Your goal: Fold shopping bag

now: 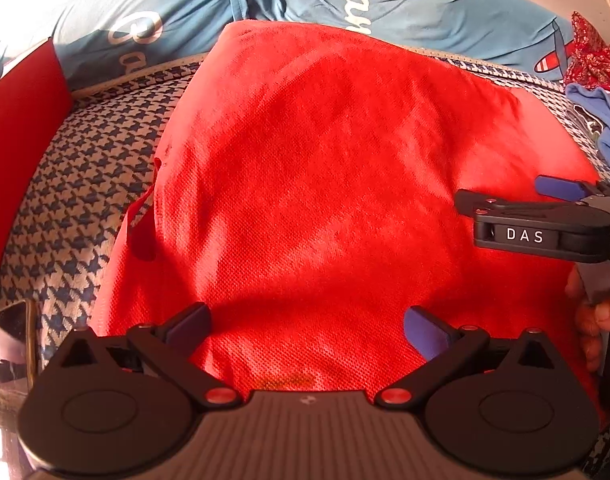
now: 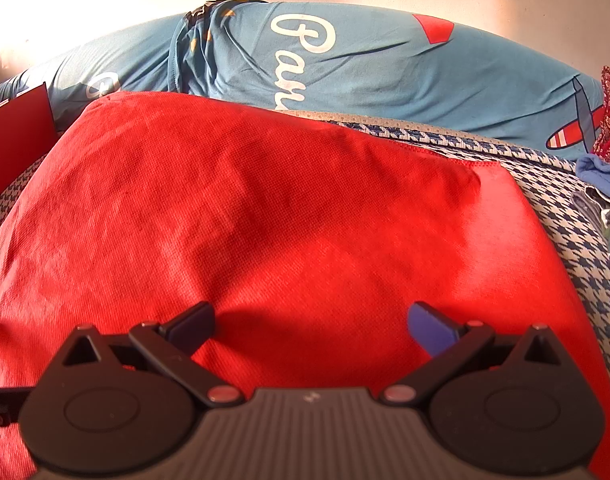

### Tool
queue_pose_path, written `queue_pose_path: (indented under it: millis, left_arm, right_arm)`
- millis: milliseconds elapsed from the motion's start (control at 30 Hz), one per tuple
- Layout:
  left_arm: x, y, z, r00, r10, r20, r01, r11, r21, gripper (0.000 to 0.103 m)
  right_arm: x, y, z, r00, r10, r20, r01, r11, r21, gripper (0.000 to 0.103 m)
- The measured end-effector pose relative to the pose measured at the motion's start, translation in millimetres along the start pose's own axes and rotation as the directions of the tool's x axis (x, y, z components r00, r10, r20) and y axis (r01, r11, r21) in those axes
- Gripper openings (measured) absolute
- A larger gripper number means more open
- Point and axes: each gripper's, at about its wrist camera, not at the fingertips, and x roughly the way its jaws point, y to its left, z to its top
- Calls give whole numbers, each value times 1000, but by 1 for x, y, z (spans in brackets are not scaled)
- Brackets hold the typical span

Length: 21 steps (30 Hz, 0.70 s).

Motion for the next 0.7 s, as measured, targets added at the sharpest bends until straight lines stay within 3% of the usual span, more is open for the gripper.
queue_pose_path:
  millis: [700]
  left_arm:
    - [-9, -30, -16, 998, -56, -34, 60, 992, 112, 103]
  right_arm:
    - [0, 1, -1, 1000, -2, 3, 2, 1000, 1, 103]
